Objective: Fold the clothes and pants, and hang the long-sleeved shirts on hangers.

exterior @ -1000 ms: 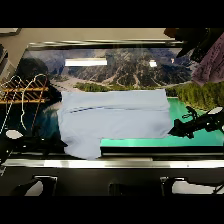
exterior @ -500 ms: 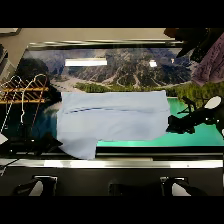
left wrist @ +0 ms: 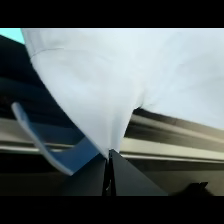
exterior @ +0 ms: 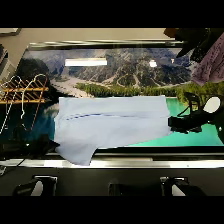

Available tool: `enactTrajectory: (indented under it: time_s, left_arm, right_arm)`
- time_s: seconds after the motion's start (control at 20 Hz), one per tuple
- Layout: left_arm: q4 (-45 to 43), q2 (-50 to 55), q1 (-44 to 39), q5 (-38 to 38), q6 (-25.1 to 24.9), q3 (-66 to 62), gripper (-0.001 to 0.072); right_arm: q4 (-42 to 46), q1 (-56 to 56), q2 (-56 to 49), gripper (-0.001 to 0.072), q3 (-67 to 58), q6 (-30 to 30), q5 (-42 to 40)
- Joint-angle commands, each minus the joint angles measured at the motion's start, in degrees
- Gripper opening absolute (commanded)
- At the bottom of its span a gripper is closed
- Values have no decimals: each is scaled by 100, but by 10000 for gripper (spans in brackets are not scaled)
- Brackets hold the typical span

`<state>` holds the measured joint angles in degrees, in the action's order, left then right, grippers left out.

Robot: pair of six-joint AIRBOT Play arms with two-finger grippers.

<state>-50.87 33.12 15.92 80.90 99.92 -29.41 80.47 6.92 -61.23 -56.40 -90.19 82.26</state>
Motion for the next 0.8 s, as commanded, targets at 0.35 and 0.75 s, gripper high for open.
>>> enactTrajectory:
  time_s: [0.35, 0.75]
  left_arm:
    - [444, 2863, -7, -1602, -901, -1631, 12]
    - [310, 4828, -332, -1580, -999, -3571, 12]
  right_arm:
    - [-800, -28, -1467, 36, -772, -46, -1882]
    - [-796, -28, -2793, 37, -2277, -66, -1926]
